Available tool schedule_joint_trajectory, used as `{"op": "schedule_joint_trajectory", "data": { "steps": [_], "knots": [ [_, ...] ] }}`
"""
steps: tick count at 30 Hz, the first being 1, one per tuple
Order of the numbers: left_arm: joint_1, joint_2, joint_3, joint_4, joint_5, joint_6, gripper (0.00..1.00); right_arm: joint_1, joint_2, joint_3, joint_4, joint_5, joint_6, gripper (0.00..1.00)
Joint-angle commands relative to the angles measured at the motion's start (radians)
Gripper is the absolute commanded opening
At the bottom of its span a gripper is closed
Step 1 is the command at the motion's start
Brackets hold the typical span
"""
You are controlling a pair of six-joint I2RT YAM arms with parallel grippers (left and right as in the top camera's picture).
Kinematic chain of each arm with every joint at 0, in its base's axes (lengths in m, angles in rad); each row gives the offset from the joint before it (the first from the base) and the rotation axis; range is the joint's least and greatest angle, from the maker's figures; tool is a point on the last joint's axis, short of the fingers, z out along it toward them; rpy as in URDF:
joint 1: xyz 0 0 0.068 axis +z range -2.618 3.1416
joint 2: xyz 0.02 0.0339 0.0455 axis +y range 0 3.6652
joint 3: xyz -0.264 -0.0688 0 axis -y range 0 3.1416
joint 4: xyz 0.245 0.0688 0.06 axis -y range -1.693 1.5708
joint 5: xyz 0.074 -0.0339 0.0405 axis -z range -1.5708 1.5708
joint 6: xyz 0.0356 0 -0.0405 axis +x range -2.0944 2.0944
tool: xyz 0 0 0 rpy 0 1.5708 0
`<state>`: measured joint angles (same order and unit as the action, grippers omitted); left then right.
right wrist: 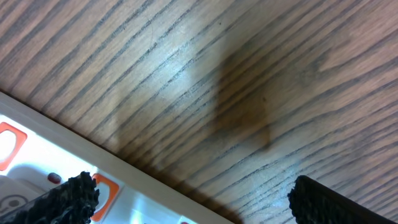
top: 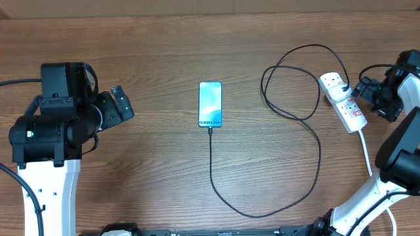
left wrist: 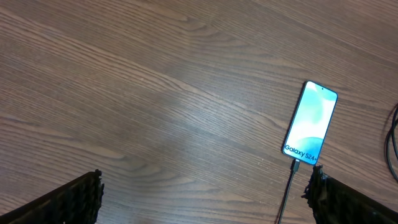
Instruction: Plug charger to phone and switch on socket
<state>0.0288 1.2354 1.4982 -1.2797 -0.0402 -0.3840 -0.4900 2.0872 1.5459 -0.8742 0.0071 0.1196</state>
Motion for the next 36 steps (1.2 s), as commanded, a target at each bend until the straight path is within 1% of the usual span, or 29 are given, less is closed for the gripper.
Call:
{"op": "schedule_joint_trajectory", "data": {
  "steps": [1, 8, 36],
  "knots": [
    [0.005, 0.003, 0.004, -0.002, 0.008, 0.018, 1.00, 0.003, 0.001, -0.004, 0.002, -0.003, 0.006, 1.00],
    [0.005, 0.003, 0.004, -0.002, 0.008, 0.018, 1.00, 0.003, 0.001, -0.004, -0.007, -0.036, 0.006, 1.00],
    [0.005, 0.003, 0.004, -0.003, 0.008, 0.018, 0.99, 0.003, 0.001, -0.005, -0.038, -0.040, 0.007, 1.00]
  ]
}}
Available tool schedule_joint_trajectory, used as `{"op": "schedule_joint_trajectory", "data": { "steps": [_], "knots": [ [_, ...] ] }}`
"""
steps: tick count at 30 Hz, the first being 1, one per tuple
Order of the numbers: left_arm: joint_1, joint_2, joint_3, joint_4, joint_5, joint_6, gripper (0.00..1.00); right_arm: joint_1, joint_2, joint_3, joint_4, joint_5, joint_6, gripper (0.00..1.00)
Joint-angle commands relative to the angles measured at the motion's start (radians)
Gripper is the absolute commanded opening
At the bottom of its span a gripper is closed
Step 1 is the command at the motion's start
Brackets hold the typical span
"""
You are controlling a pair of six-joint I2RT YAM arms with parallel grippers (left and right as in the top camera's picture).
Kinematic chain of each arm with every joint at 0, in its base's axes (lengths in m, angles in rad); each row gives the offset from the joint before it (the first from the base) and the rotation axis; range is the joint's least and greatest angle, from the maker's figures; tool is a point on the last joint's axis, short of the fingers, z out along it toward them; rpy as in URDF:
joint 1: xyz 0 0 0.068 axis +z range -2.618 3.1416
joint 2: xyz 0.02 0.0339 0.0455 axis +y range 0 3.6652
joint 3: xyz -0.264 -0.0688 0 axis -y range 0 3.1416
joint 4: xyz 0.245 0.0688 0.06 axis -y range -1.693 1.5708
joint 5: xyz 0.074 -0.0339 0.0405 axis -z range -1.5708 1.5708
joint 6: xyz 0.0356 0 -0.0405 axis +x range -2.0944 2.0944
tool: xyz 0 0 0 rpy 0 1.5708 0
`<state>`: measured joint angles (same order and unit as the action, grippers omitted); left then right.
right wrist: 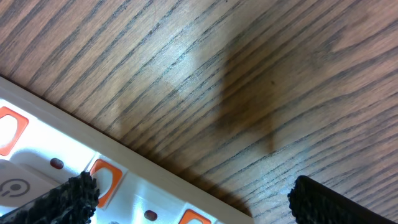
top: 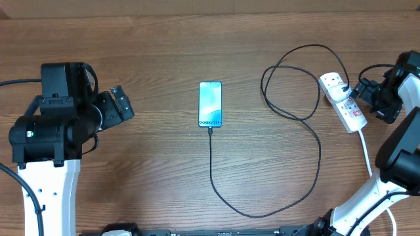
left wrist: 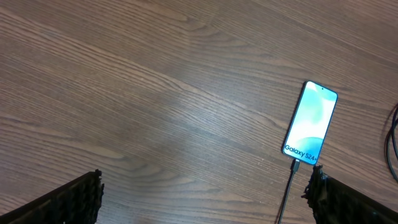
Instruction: Plug charger to phone and switch on socket
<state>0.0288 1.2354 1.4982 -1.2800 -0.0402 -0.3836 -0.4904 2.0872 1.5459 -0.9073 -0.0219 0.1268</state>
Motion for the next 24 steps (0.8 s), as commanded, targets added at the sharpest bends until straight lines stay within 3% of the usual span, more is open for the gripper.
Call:
{"op": "schedule_joint_trajectory", "data": {
  "steps": [1, 24],
  "knots": [
    [0.005, 0.003, 0.004, -0.002, 0.008, 0.018, 1.00, 0.003, 0.001, -0.008, -0.005, -0.011, 0.000, 1.00],
    [0.005, 0.003, 0.004, -0.002, 0.008, 0.018, 0.99, 0.004, 0.002, -0.043, -0.010, -0.030, -0.002, 1.00]
  ]
}}
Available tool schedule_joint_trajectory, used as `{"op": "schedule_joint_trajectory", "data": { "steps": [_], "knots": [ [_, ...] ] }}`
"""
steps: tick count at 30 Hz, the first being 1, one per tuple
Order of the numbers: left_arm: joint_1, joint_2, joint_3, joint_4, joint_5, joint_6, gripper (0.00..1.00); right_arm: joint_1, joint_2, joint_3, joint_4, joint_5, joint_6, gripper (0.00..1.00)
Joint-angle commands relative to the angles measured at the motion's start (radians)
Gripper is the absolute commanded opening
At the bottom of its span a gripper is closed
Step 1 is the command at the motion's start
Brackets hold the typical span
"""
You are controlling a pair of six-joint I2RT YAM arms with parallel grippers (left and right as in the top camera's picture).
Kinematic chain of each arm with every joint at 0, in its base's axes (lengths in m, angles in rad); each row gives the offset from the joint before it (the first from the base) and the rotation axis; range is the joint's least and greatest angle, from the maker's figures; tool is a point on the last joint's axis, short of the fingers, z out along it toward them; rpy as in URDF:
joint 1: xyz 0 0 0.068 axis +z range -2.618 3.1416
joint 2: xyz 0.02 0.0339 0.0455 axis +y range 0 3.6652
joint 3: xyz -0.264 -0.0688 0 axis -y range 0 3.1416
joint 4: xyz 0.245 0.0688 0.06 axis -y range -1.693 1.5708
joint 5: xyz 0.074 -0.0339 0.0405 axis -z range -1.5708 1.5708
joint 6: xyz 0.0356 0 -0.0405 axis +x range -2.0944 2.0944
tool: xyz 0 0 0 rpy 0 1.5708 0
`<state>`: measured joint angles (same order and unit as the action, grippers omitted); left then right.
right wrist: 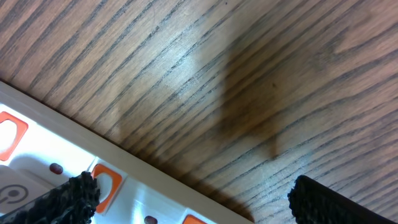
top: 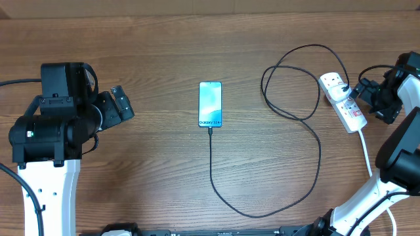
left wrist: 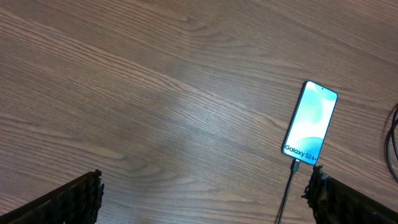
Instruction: Plug charger to phone and switch on socket
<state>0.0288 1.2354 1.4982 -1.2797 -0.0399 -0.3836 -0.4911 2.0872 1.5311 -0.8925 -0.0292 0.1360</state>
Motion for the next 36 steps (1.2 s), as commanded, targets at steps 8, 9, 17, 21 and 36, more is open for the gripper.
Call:
{"op": "schedule_joint_trajectory", "data": {
  "steps": [8, 9, 17, 21, 36],
  "knots": [
    [0.005, 0.003, 0.004, -0.003, 0.007, 0.018, 0.99, 0.005, 0.002, -0.028, -0.034, -0.045, -0.014, 1.00],
    [0.005, 0.003, 0.004, -0.002, 0.007, 0.018, 0.99, 0.005, 0.001, -0.028, -0.034, -0.044, -0.014, 1.00],
    [0.005, 0.003, 0.004, -0.002, 0.007, 0.018, 1.00, 0.005, 0.002, -0.028, -0.032, -0.044, -0.014, 1.00],
    [0.005, 0.003, 0.004, -0.003, 0.007, 0.018, 0.99, 0.005, 0.002, -0.034, -0.026, -0.044, -0.014, 1.00],
    [0.005, 0.003, 0.004, -0.002, 0.007, 0.018, 1.00, 0.005, 0.002, -0.034, -0.034, -0.071, -0.014, 1.00]
  ]
}}
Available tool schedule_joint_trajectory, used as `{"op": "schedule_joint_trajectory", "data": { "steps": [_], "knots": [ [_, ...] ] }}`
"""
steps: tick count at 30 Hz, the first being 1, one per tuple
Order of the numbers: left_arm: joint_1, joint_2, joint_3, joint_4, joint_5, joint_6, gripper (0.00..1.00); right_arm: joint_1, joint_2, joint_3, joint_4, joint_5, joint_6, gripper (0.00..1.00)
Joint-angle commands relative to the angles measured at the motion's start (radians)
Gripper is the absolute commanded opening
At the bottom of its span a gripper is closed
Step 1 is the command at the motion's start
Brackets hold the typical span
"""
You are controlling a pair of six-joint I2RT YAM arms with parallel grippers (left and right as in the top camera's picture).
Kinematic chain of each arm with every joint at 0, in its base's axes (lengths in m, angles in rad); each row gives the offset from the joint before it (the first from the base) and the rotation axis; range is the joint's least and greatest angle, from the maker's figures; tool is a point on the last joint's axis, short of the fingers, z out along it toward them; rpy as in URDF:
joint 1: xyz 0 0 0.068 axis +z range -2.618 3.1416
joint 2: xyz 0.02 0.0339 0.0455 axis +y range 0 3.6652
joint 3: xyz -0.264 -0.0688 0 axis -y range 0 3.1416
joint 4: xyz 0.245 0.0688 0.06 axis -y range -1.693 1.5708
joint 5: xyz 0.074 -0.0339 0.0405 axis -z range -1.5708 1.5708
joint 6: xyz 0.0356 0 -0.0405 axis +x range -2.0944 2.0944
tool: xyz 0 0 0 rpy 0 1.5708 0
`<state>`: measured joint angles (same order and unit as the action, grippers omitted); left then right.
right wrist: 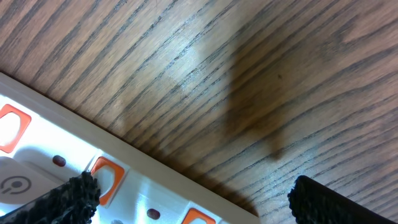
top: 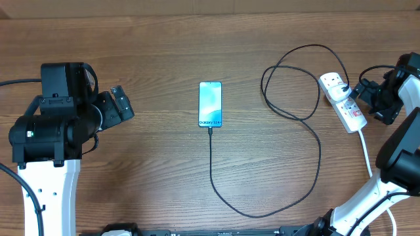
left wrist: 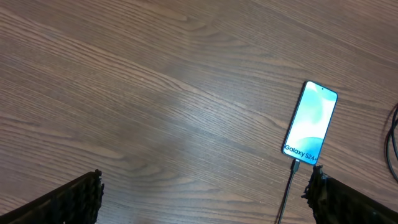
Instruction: Plug charger to phone and switch on socket
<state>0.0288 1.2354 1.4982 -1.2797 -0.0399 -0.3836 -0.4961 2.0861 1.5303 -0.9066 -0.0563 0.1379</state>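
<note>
The phone [top: 210, 103] lies face up mid-table, screen lit, also in the left wrist view [left wrist: 311, 121]. A black charger cable [top: 211, 170] is plugged into its lower end and loops right to a white power strip [top: 342, 101]. My right gripper [top: 365, 92] is open right beside the strip's right edge. In its own view [right wrist: 193, 202] the strip [right wrist: 37, 168] fills the lower left, and the left fingertip [right wrist: 71, 196] sits against an orange switch [right wrist: 104, 176]. My left gripper [top: 125, 103] stands open, far left of the phone, holding nothing [left wrist: 205, 205].
Bare wooden table [top: 157, 52] lies all around. The cable's big loop [top: 289, 85] lies between the phone and the strip. The strip's white lead [top: 365, 154] runs toward the near edge past my right arm's base.
The right gripper has shifted very slightly over the strip, so a little more of its white face and orange switches shows. Phone, cable and left arm are unchanged.
At the oldest moment the right gripper was open at the strip's edge with only a corner of it in its view. At each later moment a little more of the strip showed. The phone stayed lit with the cable plugged in, and the left arm stayed still.
</note>
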Motion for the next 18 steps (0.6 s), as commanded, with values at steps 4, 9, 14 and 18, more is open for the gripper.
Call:
{"op": "schedule_joint_trajectory", "data": {
  "steps": [4, 9, 14, 18],
  "knots": [
    [0.005, 0.003, 0.004, -0.002, 0.007, 0.018, 1.00, 0.010, 0.003, -0.034, -0.022, -0.051, -0.015, 1.00],
    [0.005, 0.003, 0.004, -0.002, 0.007, 0.018, 0.99, 0.010, 0.003, -0.034, -0.027, -0.052, -0.015, 1.00],
    [0.005, 0.003, 0.004, -0.002, 0.007, 0.018, 1.00, 0.011, 0.003, -0.034, -0.024, -0.051, -0.015, 1.00],
    [0.005, 0.003, 0.004, -0.003, 0.007, 0.018, 1.00, 0.011, 0.003, -0.031, -0.006, -0.050, -0.013, 1.00]
  ]
}}
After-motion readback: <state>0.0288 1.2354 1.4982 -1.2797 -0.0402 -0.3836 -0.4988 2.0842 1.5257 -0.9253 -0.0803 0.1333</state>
